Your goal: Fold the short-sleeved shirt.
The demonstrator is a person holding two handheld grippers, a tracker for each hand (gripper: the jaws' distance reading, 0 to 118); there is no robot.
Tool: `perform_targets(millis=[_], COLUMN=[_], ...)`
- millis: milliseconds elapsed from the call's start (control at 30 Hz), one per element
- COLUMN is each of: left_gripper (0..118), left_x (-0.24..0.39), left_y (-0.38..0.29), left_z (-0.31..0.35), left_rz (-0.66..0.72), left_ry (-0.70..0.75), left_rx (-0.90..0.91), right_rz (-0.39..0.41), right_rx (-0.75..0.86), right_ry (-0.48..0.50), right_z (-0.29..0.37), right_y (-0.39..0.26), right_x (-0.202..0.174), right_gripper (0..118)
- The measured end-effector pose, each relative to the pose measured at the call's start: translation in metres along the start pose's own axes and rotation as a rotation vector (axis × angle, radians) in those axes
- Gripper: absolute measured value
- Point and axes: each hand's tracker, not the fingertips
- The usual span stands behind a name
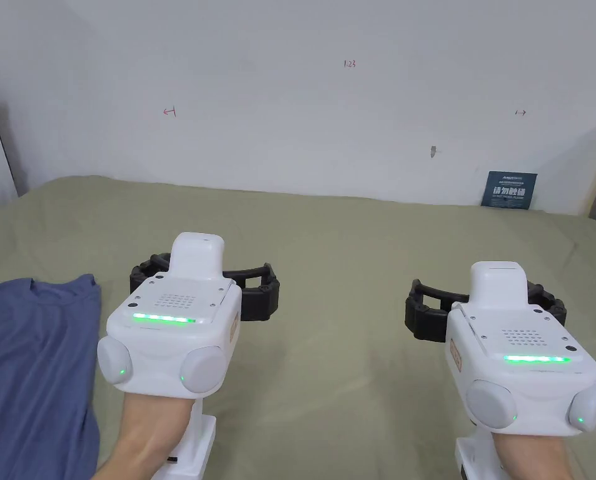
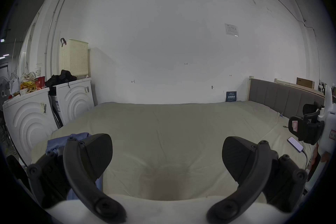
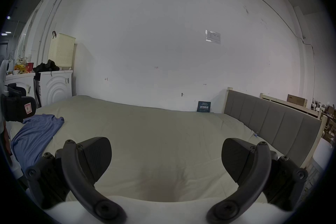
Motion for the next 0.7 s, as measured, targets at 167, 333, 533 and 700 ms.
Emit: perform_targets(millis=[167,333,533,700], left_gripper=[118,118,118,118], left_x=[-0.001,-0.001,-0.0002,0.0], left_y=[-0.0004,-0.0012,-0.0008,-0.0008], left_z=[0.0,0.0001,0.0006,0.0003], left_rz=[0.003,-0.003,-0.002,0.0], left_ry=[0.002,0.004,-0.001,0.0], left_rx=[-0.001,0.0,0.0,0.0], right_rz=[-0.003,-0.001,-0.003,-0.003], right_rx=[-0.001,-0.001,-0.003,-0.004], right_ry=[0.001,0.001,0.001,0.001], right_z=[-0.0001,-0.0001,-0.0007,-0.0007], right_y=[-0.0004,-0.0008,-0.0009,-0.0013], right_x=[0.0001,0.0,0.0003,0.0], right_gripper=[118,118,118,118])
